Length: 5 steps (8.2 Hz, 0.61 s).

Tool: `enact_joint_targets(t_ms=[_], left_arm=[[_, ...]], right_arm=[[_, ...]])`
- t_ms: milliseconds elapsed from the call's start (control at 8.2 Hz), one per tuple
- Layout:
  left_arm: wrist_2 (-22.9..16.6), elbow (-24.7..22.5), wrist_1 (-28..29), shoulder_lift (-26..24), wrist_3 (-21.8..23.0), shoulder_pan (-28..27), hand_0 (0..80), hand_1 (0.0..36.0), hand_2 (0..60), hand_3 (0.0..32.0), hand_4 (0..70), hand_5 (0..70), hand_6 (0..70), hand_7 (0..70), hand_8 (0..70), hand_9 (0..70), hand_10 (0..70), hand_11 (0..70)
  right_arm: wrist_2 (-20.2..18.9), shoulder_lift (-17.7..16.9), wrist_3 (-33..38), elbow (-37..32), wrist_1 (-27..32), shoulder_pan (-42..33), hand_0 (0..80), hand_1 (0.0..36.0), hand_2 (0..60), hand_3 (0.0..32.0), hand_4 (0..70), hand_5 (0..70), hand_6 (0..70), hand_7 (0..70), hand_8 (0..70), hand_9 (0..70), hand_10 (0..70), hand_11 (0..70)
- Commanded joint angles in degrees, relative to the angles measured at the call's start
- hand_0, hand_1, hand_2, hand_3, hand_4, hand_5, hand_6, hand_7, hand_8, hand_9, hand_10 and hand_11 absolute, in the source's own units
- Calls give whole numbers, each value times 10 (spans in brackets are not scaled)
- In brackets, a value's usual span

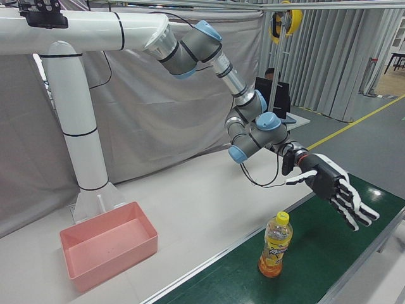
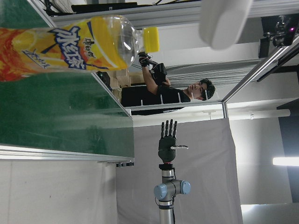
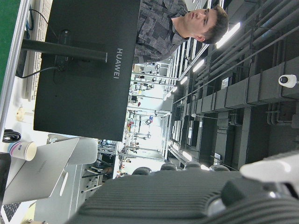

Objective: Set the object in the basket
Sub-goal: 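Reach the left hand toward the orange-labelled bottle on the conveyor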

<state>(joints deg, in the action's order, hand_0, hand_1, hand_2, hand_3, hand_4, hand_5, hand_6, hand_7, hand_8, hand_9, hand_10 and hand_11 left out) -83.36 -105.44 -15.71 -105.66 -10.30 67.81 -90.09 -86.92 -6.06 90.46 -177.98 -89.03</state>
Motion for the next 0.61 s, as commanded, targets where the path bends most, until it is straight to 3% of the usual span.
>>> enact_joint_targets(t_ms=[0, 122, 244, 488], left_arm=[[36, 4, -6, -10, -20, -74, 784, 114, 0, 60, 66, 213, 0, 0, 24, 18, 45, 91], [36, 5, -6, -11, -25, -79, 751, 118, 0, 62, 67, 219, 0, 0, 32, 29, 41, 84], [39, 11, -6, -11, -36, -80, 791, 65, 0, 62, 62, 206, 0, 0, 32, 29, 44, 88], [57, 13, -7, -19, -38, -100, 800, 47, 0, 66, 54, 206, 0, 0, 31, 29, 40, 81]], right_arm=[[0, 0, 1, 0, 0, 0, 0, 0, 0, 0, 0, 0, 0, 0, 0, 0, 0, 0], [0, 0, 0, 0, 0, 0, 0, 0, 0, 0, 0, 0, 0, 0, 0, 0, 0, 0], [0, 0, 0, 0, 0, 0, 0, 0, 0, 0, 0, 0, 0, 0, 0, 0, 0, 0], [1, 0, 0, 0, 0, 0, 0, 0, 0, 0, 0, 0, 0, 0, 0, 0, 0, 0]])
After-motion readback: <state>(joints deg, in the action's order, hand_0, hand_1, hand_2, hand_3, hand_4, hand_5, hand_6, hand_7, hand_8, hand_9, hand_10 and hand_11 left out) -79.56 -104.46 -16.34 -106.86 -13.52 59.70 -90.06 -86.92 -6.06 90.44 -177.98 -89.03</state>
